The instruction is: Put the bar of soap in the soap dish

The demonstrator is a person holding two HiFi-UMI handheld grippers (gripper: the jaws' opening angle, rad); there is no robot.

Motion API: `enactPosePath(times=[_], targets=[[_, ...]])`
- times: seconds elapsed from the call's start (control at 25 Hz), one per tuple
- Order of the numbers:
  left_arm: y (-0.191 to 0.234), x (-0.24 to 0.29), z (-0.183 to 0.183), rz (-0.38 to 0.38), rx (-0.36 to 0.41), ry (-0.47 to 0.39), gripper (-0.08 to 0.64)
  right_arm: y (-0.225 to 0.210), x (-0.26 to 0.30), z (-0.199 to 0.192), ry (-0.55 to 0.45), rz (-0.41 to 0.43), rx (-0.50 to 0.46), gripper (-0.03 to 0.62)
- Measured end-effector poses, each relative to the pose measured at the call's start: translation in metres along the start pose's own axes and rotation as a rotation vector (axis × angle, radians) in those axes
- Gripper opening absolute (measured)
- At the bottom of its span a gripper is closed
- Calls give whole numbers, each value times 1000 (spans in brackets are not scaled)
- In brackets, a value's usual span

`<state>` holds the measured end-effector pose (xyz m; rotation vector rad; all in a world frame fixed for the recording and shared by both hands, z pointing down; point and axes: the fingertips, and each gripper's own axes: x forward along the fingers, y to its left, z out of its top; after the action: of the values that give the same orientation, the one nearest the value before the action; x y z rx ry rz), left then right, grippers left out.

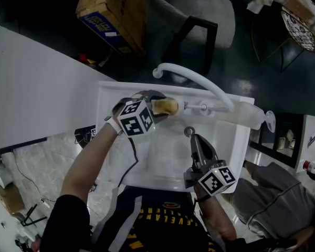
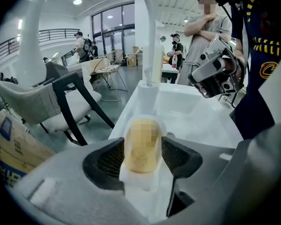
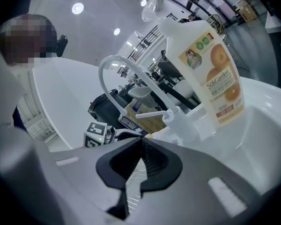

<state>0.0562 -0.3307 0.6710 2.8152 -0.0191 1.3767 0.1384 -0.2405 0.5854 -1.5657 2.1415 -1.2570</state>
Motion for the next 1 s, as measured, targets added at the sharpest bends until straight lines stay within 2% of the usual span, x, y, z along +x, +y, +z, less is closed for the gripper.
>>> enactPosePath(times=[0.16, 0.48, 0.6, 0.76, 0.88, 1.0], targets=[[-4, -15, 8, 36, -40, -50, 253, 1, -1, 1, 1, 1, -5, 2], [-3, -63, 46, 197, -148, -260, 252, 11, -5, 5, -2, 18, -21, 2], [-4, -77, 48, 254, -234, -302, 250, 18, -6, 2, 3, 31, -23, 2], [-13, -100, 48, 296, -409, -412, 241, 27, -8, -2, 8, 55, -37, 2], [-26, -114, 47, 333, -511, -485, 175, 35, -10, -2, 8, 68, -48, 2], [-40, -129, 48, 359, -579, -544, 123, 44, -13, 0, 6, 80, -58, 2]])
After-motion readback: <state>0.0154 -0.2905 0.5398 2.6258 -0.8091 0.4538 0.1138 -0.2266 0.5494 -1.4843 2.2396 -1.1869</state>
